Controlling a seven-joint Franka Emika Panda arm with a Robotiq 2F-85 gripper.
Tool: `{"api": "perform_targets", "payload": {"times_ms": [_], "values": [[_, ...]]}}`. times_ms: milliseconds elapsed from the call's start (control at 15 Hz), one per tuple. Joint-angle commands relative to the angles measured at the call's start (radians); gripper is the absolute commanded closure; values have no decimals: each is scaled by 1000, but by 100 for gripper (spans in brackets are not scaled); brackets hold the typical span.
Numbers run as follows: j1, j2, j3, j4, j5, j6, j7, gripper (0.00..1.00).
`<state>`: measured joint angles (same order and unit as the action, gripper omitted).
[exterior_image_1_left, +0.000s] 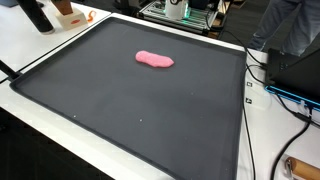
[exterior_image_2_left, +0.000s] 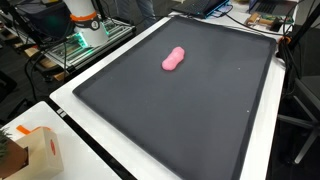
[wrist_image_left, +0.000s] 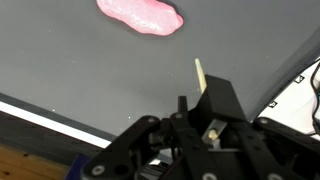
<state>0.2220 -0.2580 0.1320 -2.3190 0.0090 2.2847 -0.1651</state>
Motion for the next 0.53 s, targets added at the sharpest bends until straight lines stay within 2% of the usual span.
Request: {"api": "perform_targets", "payload": {"times_ms": [0,467], "values": [[-8,0,8,1,3,-1,-1,75],[-8,0,8,-5,3,3,-2,75]]}}
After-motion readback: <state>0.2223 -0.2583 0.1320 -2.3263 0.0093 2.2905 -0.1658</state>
